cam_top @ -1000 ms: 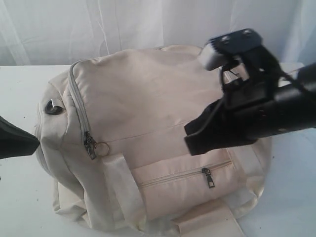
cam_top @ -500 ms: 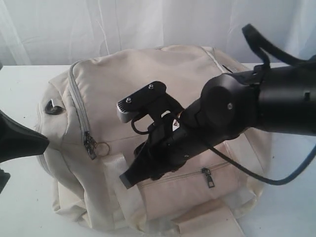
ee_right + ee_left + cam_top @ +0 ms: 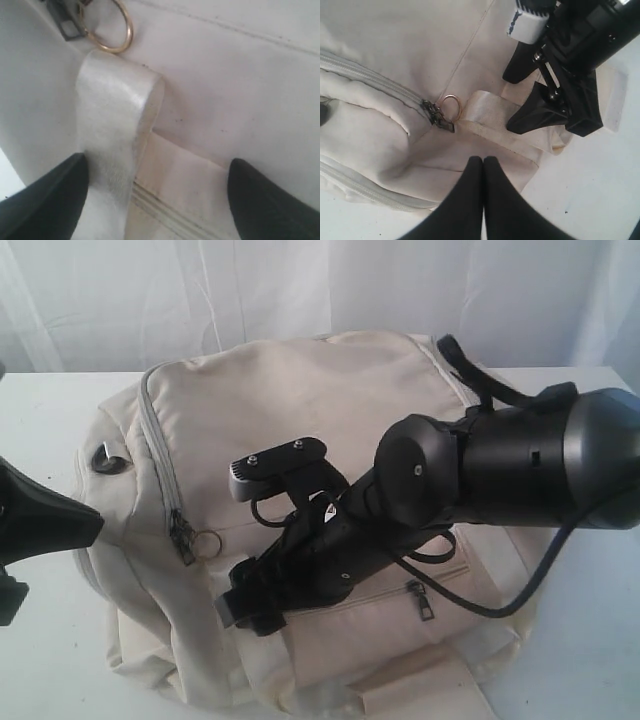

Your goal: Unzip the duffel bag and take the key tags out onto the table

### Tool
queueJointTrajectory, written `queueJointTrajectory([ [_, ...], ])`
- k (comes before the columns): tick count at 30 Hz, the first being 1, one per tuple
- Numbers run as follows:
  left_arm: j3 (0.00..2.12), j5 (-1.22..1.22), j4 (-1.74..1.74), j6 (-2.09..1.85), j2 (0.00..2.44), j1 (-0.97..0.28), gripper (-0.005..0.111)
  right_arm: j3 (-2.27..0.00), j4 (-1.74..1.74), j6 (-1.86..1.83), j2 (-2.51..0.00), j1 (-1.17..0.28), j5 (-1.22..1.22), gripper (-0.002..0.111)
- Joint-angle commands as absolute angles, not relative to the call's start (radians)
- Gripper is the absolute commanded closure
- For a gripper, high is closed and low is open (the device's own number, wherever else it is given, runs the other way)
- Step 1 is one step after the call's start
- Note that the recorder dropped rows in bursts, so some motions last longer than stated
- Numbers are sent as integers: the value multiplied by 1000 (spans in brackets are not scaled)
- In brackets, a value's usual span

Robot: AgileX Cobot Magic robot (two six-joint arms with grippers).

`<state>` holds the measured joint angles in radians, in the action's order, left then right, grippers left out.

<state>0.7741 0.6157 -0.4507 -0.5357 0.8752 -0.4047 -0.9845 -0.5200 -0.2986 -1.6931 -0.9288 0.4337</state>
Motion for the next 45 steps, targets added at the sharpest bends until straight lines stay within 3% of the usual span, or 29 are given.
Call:
queueJointTrajectory([
  [1,768,617,-470,-539,873,-409,107,-986,-561,-310,-1711,-956,440,41],
  [5,768,617,-470,-539,873,-409,107,-986,-577,-310,-1733,-976,440,41],
  [8,768,617,-470,-539,873,-409,107,-986,-579,-310,-1754,-978,444,51],
  [14,768,617,-468,-539,873,-409,107,-986,-480,-310,-1723,-974,505,105],
  [15,768,617,-468,-539,873,-409,107,-986,-444,-305,-1706,-974,519,108],
  [30,768,525,-474,-588,922,-409,107,-986,-252,-167,-1455,-974,737,108],
  [33,803,614,-477,-602,984,-409,107,-986,-250,-160,-1451,-974,739,108],
  [38,942,905,-482,-891,1137,-409,107,-986,-257,-102,-1451,-974,723,108],
  [41,1016,863,-565,-1312,1200,-409,107,-986,-266,-7,-1451,-974,719,108],
  [42,1016,840,-588,-1385,1206,-409,105,-986,-269,9,-1451,-974,716,108],
  [44,1016,802,-652,-1567,1218,-409,90,-986,-282,32,-1451,-974,710,108],
  [45,1016,802,-657,-1603,1229,-409,73,-986,-299,32,-1451,-974,707,108],
])
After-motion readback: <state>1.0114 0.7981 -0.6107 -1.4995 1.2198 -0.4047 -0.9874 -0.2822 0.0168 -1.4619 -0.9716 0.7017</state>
